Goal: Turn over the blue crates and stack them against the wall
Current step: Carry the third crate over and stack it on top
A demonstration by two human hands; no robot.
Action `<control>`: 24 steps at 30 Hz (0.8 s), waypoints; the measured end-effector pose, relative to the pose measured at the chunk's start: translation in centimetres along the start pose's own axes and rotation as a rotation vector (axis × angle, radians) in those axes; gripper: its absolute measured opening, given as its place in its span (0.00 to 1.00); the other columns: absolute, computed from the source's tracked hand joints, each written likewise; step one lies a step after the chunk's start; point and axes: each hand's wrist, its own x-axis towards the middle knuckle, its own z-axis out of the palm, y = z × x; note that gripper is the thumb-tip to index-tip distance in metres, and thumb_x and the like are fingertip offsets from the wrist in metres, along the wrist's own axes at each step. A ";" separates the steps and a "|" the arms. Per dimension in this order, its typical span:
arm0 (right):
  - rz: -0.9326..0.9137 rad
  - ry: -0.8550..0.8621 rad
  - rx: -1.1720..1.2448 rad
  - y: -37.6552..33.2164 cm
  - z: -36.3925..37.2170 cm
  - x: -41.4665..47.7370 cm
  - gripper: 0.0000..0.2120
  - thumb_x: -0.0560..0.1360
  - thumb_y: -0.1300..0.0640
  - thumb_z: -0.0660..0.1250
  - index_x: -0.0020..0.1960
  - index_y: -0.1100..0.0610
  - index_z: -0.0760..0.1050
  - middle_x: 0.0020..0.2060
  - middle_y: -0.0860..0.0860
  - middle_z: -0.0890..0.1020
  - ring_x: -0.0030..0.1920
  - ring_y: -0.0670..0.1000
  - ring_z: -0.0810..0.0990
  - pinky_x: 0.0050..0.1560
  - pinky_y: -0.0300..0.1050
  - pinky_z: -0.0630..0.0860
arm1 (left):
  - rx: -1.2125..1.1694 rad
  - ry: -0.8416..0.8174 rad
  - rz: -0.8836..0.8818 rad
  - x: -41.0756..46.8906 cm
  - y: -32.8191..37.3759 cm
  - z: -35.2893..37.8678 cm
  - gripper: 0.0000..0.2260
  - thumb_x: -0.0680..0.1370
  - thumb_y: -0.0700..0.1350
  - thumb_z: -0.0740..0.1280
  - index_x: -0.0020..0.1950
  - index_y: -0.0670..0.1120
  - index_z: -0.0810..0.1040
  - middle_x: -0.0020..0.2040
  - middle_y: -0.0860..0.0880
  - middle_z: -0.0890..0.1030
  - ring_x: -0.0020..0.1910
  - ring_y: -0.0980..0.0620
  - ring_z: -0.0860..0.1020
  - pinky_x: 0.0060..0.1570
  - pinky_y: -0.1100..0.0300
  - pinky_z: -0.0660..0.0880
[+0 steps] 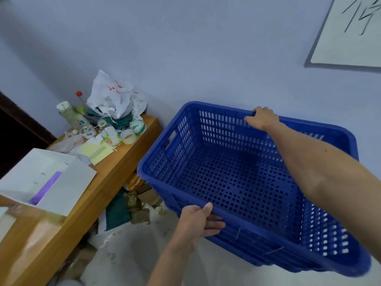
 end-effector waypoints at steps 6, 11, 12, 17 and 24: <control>-0.176 -0.091 -0.029 -1.7 1.9 -6.4 0.37 0.78 0.36 0.58 0.79 0.57 0.56 0.77 0.58 0.59 0.76 0.61 0.58 0.73 0.60 0.60 | 0.186 -0.065 -0.025 -0.4 1.1 -1.0 0.15 0.81 0.49 0.65 0.52 0.38 0.83 0.44 0.44 0.87 0.43 0.45 0.86 0.48 0.45 0.83; -0.367 -0.428 0.086 -2.8 5.0 -17.0 0.32 0.77 0.32 0.57 0.73 0.52 0.68 0.72 0.51 0.69 0.70 0.54 0.69 0.69 0.55 0.67 | 0.370 -0.137 -0.074 -0.7 2.7 -1.9 0.18 0.81 0.53 0.66 0.52 0.38 0.83 0.44 0.44 0.87 0.43 0.46 0.86 0.46 0.50 0.83; -0.382 -0.483 0.120 -2.6 5.6 -19.2 0.30 0.77 0.32 0.57 0.70 0.51 0.71 0.70 0.49 0.72 0.67 0.51 0.72 0.68 0.53 0.69 | 0.412 -0.158 -0.077 -0.8 3.0 -2.1 0.19 0.81 0.54 0.65 0.52 0.38 0.83 0.44 0.43 0.87 0.44 0.46 0.86 0.45 0.51 0.83; -0.313 -0.474 0.164 -0.8 7.7 -28.8 0.33 0.66 0.19 0.52 0.52 0.44 0.76 0.48 0.43 0.80 0.49 0.46 0.78 0.54 0.48 0.76 | 0.629 -0.251 -0.053 -0.1 3.7 -2.6 0.24 0.81 0.58 0.61 0.50 0.37 0.84 0.43 0.42 0.87 0.43 0.46 0.86 0.49 0.49 0.83; -0.208 -0.215 -0.296 0.1 8.4 -31.8 0.16 0.77 0.40 0.61 0.59 0.49 0.73 0.40 0.50 0.80 0.37 0.54 0.76 0.39 0.50 0.77 | 1.050 -0.268 0.225 1.6 5.0 -4.3 0.30 0.73 0.68 0.67 0.35 0.38 0.81 0.31 0.45 0.84 0.29 0.48 0.83 0.34 0.57 0.81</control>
